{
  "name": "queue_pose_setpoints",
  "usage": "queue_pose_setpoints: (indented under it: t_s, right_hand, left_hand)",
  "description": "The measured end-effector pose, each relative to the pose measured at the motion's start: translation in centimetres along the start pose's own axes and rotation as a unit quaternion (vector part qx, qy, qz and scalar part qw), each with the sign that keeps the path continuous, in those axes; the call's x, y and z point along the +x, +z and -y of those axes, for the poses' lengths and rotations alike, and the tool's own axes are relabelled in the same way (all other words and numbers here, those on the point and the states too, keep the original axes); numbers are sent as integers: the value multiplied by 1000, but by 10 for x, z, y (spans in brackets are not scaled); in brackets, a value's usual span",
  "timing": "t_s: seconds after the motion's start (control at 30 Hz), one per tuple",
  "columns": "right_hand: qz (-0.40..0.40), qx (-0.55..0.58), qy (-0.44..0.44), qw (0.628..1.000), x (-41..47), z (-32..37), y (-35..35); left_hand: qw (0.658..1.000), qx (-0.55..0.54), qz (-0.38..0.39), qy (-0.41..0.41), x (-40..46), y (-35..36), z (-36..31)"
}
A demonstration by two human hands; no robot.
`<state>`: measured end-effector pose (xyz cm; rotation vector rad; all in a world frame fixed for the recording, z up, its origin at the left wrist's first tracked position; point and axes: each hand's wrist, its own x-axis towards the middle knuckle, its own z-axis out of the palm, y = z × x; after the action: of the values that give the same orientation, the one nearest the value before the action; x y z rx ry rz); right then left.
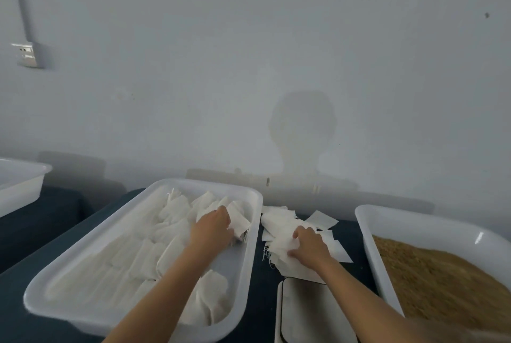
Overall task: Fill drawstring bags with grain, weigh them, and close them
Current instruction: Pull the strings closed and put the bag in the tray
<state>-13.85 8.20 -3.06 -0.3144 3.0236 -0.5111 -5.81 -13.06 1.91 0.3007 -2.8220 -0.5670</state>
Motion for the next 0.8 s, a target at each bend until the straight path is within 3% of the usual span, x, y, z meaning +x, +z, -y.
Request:
queue_pose_setpoints:
  t_s: [0.27,0.4,0.57,0.67,0.8]
  right_hand:
    - [-56,-81,-43,994,1,-2,2]
    - [-137,-41,-38,989,-1,-7,-8]
    - [-231,63,-67,969,-14,-19,-54]
    - [-209,141,-40,967,-28,-40,-94]
    - [-141,288,16,947,-59,-87,-132]
  left_hand:
    - [1000,-6,22,-9,3,13,9]
    - [1000,-12,-1,-6,3,13,5]
    - [992,-71,-92,47,-3,1,-26]
    - [980,-139,-98,102,-13,-2,-66]
    - [958,-237,-16,157,-26,13,-131]
